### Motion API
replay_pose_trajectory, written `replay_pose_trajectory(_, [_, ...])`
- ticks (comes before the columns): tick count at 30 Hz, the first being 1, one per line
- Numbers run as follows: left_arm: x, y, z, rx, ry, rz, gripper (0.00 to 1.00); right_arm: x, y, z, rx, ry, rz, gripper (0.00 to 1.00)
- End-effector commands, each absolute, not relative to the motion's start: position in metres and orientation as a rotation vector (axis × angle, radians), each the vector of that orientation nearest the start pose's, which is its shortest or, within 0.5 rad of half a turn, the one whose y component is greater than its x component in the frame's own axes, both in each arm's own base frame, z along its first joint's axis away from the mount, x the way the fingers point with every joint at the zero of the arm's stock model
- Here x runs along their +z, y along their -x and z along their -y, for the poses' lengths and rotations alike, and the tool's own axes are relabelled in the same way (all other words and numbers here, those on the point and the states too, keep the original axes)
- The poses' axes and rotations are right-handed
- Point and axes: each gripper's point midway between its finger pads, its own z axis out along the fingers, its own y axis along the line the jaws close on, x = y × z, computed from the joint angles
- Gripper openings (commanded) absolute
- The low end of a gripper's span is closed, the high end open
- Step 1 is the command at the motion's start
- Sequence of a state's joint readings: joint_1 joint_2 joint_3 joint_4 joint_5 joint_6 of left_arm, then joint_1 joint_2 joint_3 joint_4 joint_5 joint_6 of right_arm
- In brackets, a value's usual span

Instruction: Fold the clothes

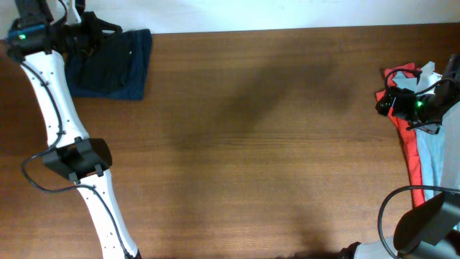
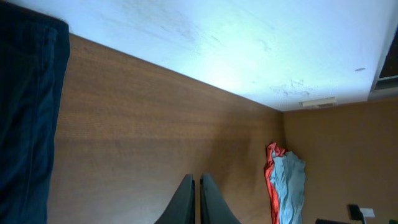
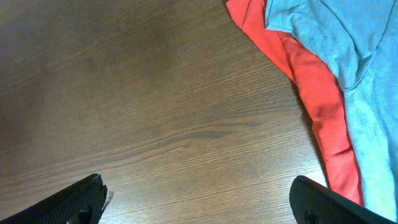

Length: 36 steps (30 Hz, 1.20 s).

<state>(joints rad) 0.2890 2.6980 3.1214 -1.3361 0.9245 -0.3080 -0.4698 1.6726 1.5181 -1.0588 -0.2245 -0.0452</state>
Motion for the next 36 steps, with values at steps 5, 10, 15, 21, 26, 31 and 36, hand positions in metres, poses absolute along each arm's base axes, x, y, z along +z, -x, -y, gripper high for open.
replay_pose_trajectory(5, [0.31, -0.552, -0.025, -1.027, 0.257, -2.231, 0.19, 0.175, -0.357, 0.142, 0.145, -0.523, -2.678, 0.99])
replay_pose_trajectory(10, [0.327, -0.527, -0.035, -0.719, 0.357, -2.305, 0.19, 0.175, -0.357, 0.142, 0.145, -0.523, -2.678, 0.99])
replay_pose_trajectory(15, [0.376, -0.48, -0.038, -0.424, 0.403, -2.281, 0.19, 0.175, -0.357, 0.142, 0.145, -0.523, -2.678, 0.99])
replay_pose_trajectory(21, [0.421, -0.431, -0.035, -0.171, 0.419, -2.219, 0.3, 0.175, -0.357, 0.142, 0.145, -0.523, -2.678, 0.99])
replay_pose_trajectory(26, [0.425, -0.428, -0.015, -0.169, 0.369, -2.218, 0.99, 0.175, -0.357, 0.142, 0.145, -0.523, -2.678, 0.99])
replay_pose_trajectory(31, [0.424, -0.429, -0.015, -0.168, 0.37, -2.223, 0.99, 0.175, -0.357, 0.142, 0.145, -0.523, -2.679, 0.99])
replay_pose_trajectory(36, [0.424, -0.429, -0.015, -0.168, 0.37, -2.223, 0.99, 0.175, -0.357, 0.142, 0.145, -0.523, -2.679, 0.99])
